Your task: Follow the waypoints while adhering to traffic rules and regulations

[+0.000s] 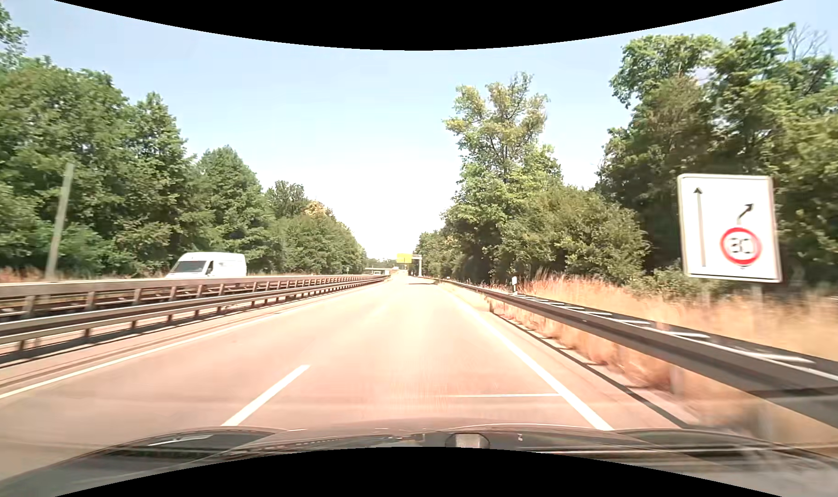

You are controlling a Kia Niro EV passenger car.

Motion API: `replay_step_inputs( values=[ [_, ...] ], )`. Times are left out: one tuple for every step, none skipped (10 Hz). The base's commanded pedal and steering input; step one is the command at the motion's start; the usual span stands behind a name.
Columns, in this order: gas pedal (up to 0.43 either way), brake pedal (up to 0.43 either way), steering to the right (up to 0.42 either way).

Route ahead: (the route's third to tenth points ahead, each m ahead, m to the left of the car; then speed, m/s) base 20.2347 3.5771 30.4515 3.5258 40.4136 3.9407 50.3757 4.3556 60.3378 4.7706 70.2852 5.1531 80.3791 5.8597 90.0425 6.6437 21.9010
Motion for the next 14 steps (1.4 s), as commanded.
replay_step_inputs(
  values=[
    [0.000, 0.183, -0.006],
    [0.000, 0.189, -0.006],
    [0.000, 0.183, -0.006],
    [0.000, 0.183, -0.006],
    [0.000, 0.183, -0.006],
    [0.000, 0.189, -0.006],
    [0.000, 0.183, -0.006],
    [0.000, 0.189, -0.005],
    [0.000, 0.183, -0.005],
    [0.000, 0.122, -0.004],
    [0.000, 0.012, -0.004],
    [0.000, 0.000, -0.004],
    [0.000, 0.000, -0.005],
    [0.000, 0.000, -0.005]
  ],
)
